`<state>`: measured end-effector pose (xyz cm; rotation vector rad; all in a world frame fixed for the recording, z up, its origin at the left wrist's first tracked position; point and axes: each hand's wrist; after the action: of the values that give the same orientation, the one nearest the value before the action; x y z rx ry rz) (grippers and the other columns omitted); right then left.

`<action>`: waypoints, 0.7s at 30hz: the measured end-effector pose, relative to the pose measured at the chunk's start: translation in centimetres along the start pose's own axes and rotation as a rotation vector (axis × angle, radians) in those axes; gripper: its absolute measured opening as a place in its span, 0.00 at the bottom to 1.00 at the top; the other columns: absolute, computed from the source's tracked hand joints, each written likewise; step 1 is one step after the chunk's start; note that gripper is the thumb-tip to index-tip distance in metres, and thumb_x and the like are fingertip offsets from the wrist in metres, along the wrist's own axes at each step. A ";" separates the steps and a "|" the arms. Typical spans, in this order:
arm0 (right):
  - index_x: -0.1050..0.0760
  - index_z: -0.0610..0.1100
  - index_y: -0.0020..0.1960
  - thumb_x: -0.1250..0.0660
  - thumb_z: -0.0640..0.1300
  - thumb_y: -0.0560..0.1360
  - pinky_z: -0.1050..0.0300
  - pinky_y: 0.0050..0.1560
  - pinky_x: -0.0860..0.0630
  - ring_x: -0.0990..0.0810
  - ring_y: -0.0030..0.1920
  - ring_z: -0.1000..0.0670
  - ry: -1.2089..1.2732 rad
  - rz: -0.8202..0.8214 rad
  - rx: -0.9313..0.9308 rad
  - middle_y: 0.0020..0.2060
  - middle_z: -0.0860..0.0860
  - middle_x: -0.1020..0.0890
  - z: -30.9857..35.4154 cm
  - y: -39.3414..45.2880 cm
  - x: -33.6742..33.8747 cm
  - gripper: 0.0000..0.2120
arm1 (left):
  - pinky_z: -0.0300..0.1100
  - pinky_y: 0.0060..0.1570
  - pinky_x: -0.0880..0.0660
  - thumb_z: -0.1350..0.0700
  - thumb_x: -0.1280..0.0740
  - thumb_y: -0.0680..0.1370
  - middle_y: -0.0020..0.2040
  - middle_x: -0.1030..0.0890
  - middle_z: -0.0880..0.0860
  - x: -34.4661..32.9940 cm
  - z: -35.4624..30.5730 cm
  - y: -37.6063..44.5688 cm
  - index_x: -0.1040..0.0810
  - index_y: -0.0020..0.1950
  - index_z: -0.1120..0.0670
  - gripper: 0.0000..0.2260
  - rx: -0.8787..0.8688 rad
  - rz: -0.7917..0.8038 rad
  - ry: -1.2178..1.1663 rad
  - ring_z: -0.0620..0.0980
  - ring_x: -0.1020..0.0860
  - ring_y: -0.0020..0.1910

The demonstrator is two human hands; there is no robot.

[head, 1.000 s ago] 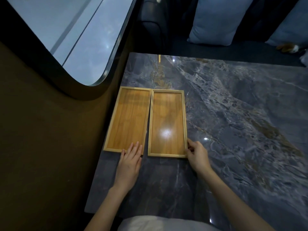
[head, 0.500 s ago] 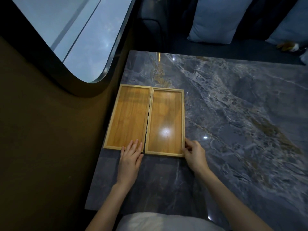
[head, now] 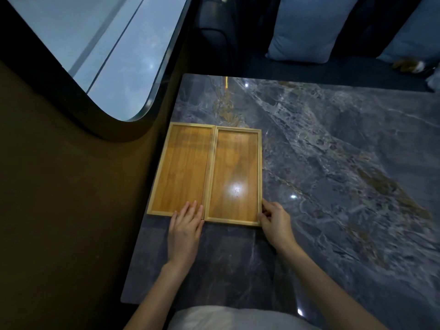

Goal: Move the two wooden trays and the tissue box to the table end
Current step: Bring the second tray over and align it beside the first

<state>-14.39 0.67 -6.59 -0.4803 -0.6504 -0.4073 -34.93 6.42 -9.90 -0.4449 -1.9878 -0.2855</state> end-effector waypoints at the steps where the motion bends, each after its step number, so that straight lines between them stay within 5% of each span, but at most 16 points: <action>1: 0.27 0.40 0.62 0.39 0.35 0.75 0.61 0.51 0.31 0.27 0.47 0.51 -0.001 0.002 -0.002 0.47 0.47 0.27 0.0 0.0 0.0 0.16 | 0.52 0.65 0.37 0.64 0.31 0.72 0.63 0.22 0.57 0.0 0.1 0.0 0.25 0.62 0.58 0.19 -0.026 0.004 0.027 0.57 0.26 0.65; 11: 0.25 0.40 0.60 0.38 0.35 0.74 0.60 0.51 0.29 0.26 0.46 0.50 -0.018 0.018 0.007 0.46 0.48 0.27 0.0 0.1 0.1 0.15 | 0.54 0.57 0.25 0.65 0.24 0.64 0.58 0.18 0.56 0.1 0.5 0.5 0.22 0.59 0.56 0.24 -0.171 0.032 0.134 0.56 0.21 0.58; 21: 0.25 0.39 0.59 0.38 0.34 0.74 0.60 0.51 0.30 0.26 0.46 0.50 -0.015 0.019 0.008 0.46 0.48 0.27 0.0 0.1 0.1 0.14 | 0.52 0.54 0.23 0.65 0.23 0.63 0.57 0.18 0.56 0.5 0.4 0.6 0.21 0.58 0.56 0.24 -0.173 0.058 0.156 0.56 0.20 0.57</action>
<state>-14.22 0.76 -6.52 -0.4816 -0.6615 -0.3836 -35.20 7.22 -9.66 -0.5726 -1.8020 -0.4446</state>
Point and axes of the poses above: each hand's wrist, its own y-axis towards the middle knuckle, its own x-axis out of the back of the hand, z = x × y
